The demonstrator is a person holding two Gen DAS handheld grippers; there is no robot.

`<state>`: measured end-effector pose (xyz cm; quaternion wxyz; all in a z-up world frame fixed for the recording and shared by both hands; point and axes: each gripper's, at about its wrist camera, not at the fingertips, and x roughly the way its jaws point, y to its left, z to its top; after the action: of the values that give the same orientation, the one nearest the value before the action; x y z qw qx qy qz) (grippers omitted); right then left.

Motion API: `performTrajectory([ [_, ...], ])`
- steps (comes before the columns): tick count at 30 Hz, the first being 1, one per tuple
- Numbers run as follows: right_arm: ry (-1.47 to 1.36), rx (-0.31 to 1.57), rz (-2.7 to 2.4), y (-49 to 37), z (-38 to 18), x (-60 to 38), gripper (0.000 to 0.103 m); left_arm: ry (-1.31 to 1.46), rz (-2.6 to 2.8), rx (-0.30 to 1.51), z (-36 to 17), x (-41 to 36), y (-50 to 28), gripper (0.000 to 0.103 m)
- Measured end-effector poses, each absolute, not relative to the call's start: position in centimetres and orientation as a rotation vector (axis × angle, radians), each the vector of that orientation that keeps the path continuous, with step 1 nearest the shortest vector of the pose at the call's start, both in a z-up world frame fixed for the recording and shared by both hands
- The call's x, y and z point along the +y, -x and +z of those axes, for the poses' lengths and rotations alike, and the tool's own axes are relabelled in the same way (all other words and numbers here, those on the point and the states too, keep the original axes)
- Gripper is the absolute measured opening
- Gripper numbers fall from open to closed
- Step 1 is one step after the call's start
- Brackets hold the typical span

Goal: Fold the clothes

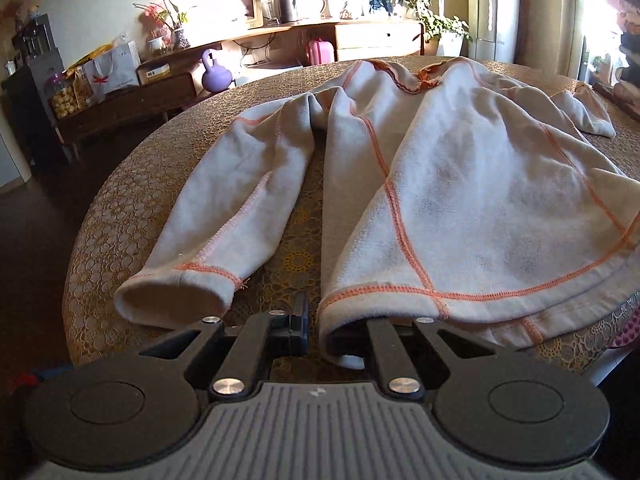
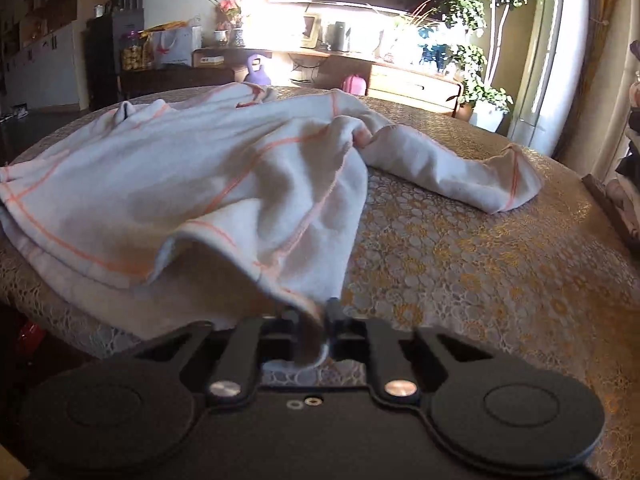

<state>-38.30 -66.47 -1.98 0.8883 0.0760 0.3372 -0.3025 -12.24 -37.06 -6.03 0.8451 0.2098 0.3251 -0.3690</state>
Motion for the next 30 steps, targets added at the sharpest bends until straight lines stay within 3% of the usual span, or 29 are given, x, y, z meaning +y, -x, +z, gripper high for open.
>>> performTrajectory([
  [7,-0.177,0.602,-0.778,43.1,1.3,-67.3,0.103,-0.45,-0.852,0.684,-5.8,-37.4,13.4,0.008],
  [18,-0.235,0.751,-0.723,43.4,-2.7,-68.6,0.103,-0.613,-0.914,0.649,-5.3,-36.3,15.9,0.011],
  [20,-0.244,0.757,-0.706,44.1,-2.6,-68.8,0.103,-0.633,-0.919,0.65,-5.2,-35.8,16.0,0.017],
  [23,-0.252,0.781,-0.672,45.4,-2.1,-68.8,0.103,-0.661,-0.927,0.652,-4.9,-35.0,16.2,0.04],
  [24,-0.24,0.787,-0.662,45.8,-1.9,-68.7,0.103,-0.671,-0.929,0.653,-4.8,-34.8,16.2,0.064],
  [25,-0.232,0.793,-0.649,46.0,-1.6,-68.6,0.103,-0.68,-0.931,0.654,-4.7,-34.5,16.3,0.077],
  [30,-0.239,0.708,-0.58,46.1,1.1,-68.3,0.103,-0.676,-0.937,0.632,-3.3,-33.9,16.2,0.079],
])
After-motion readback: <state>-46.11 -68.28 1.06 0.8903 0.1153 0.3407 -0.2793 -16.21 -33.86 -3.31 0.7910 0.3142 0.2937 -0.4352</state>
